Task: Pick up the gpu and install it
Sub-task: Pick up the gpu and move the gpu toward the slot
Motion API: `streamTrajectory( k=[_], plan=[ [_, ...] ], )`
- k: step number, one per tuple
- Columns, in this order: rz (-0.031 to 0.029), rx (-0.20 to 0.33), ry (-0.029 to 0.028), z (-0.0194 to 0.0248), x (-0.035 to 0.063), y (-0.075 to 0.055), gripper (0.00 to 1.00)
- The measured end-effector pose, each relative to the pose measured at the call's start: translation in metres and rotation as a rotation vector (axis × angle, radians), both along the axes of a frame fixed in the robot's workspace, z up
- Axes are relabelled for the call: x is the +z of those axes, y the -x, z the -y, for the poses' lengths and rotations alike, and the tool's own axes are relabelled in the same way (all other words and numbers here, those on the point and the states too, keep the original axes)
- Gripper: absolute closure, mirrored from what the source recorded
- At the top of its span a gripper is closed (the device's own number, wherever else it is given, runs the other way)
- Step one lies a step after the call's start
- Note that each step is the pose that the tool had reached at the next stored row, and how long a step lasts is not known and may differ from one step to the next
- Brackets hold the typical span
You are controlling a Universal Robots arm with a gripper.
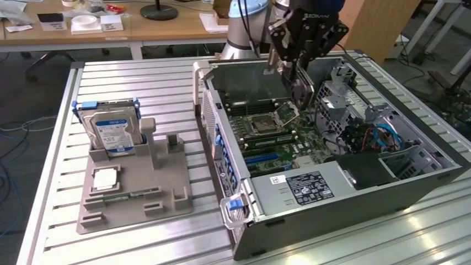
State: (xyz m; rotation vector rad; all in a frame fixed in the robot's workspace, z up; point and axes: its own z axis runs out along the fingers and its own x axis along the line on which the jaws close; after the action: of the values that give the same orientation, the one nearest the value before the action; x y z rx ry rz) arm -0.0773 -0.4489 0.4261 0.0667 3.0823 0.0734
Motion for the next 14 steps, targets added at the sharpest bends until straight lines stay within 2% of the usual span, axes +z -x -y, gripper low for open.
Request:
streamTrajectory(
  k=[14],
  plan=[
    [0.0, 0.0, 0.0, -0.0028, -0.003, -0.064, 0.73]
  ],
)
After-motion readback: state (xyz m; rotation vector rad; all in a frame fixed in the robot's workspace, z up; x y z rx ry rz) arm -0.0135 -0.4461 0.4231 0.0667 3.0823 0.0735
